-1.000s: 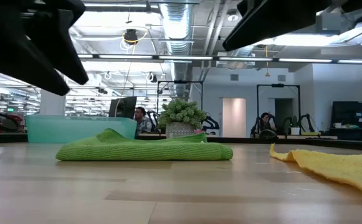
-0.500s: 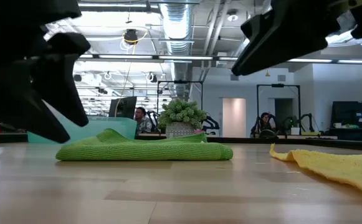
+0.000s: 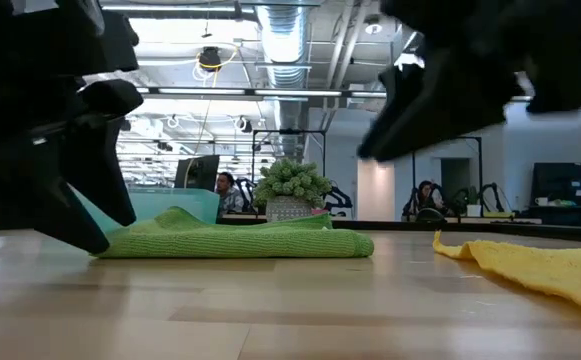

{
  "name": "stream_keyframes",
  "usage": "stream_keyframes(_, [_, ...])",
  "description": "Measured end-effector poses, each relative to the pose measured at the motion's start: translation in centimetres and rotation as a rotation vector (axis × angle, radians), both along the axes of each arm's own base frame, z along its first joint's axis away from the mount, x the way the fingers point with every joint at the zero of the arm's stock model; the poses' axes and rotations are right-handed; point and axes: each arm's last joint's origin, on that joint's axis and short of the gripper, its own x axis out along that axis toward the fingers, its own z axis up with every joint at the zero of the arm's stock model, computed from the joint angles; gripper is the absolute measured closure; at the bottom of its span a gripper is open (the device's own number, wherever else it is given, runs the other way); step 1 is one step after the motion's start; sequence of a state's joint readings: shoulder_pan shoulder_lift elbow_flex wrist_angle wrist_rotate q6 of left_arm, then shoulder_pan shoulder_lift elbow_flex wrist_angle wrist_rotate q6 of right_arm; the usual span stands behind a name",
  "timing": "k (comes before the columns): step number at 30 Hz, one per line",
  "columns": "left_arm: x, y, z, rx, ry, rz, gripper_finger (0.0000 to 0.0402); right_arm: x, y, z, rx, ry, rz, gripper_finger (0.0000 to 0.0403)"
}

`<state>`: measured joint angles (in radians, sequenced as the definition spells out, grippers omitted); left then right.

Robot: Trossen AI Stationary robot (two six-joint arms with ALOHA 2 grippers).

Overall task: Roll microfiber towels into tight, uniform cylinder then place into a basket
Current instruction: Roll the green towel

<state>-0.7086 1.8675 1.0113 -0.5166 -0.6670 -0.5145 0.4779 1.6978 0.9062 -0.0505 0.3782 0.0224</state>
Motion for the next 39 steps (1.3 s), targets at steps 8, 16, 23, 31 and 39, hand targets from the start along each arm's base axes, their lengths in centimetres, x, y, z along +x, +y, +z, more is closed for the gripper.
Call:
stream_keyframes(8, [-0.5,0.8,-0.8,-0.008,-0.011,0.049,0.0239,1.8,0.1,-4.1,-0.101,0.085,0.05,0.0212])
stream_keyframes(16, [-0.5,0.8,-0.8,-0.011,-0.005,0.055,0.0239,3.1,-0.7,-4.0,-0.099,0.073,-0.01,0.0218])
stream_keyframes(23, [-0.6,0.9,-0.9,-0.029,-0.018,0.087,0.0239,3.6,-2.0,-4.2,0.019,0.113,-0.011,0.0217])
stream_keyframes(31, [-0.6,1.0,-0.9,-0.019,-0.029,0.099,0.0239,3.8,-2.5,-4.2,0.05,0.125,-0.015,0.0225])
stream_keyframes(39, [-0.3,1.3,-0.9,-0.019,-0.027,0.111,0.0239,4.1,-3.2,-4.6,0.045,0.135,-0.04,0.0226])
